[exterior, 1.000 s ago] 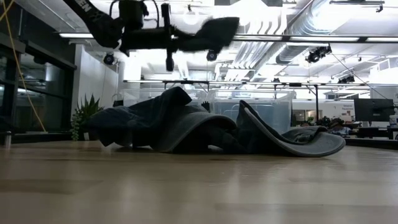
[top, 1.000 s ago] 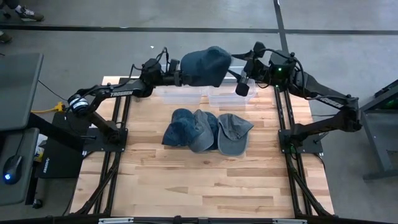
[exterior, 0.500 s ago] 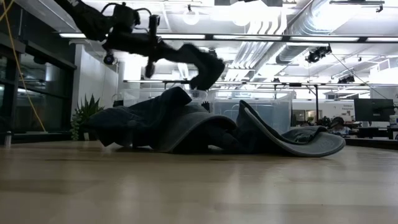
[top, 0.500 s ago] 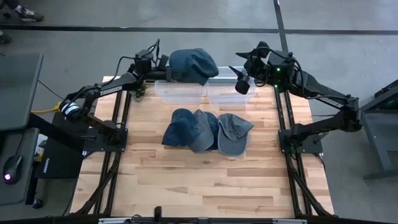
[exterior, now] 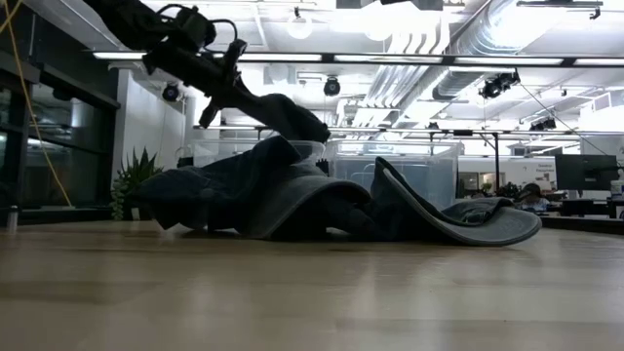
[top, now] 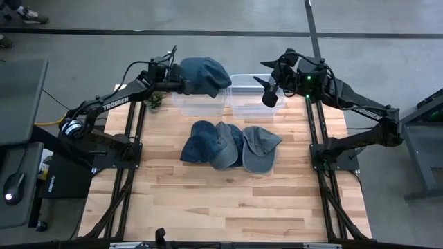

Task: Pick & Place hat
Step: Put the left top blue cap into the left transparent bin

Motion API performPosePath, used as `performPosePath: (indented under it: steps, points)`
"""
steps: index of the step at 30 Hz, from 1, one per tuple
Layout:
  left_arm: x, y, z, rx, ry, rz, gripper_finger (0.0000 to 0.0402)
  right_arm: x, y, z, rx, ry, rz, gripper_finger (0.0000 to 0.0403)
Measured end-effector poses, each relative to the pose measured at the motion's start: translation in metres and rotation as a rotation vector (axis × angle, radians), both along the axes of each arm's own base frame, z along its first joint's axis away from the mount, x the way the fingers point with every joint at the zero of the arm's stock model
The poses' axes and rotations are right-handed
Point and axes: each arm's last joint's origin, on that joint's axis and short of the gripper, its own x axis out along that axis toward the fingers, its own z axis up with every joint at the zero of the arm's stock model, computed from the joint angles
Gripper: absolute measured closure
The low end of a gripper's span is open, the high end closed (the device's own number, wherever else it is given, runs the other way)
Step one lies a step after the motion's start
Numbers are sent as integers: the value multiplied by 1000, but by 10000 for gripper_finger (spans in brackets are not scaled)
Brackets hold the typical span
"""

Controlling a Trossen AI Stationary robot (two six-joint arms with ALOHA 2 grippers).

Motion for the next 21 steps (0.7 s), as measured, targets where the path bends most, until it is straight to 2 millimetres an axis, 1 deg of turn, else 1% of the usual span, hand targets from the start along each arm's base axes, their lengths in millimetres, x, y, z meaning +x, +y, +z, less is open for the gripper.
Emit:
performPosePath:
  steps: [7, 14, 17, 21]
  points:
    - [-4, -2, -10, -47, 114, 67, 396, -1, 0, -4, 22, 30, -5, 151]
    - [-5, -2, -12, -58, 122, 62, 396, -1, 0, -4, 27, 26, -7, 151]
    - [-8, -3, -8, -47, 113, 70, 396, -1, 0, -4, 29, 31, -7, 151]
    - [-16, -7, 5, -9, 81, 86, 396, -1, 0, -5, 32, 37, -7, 151]
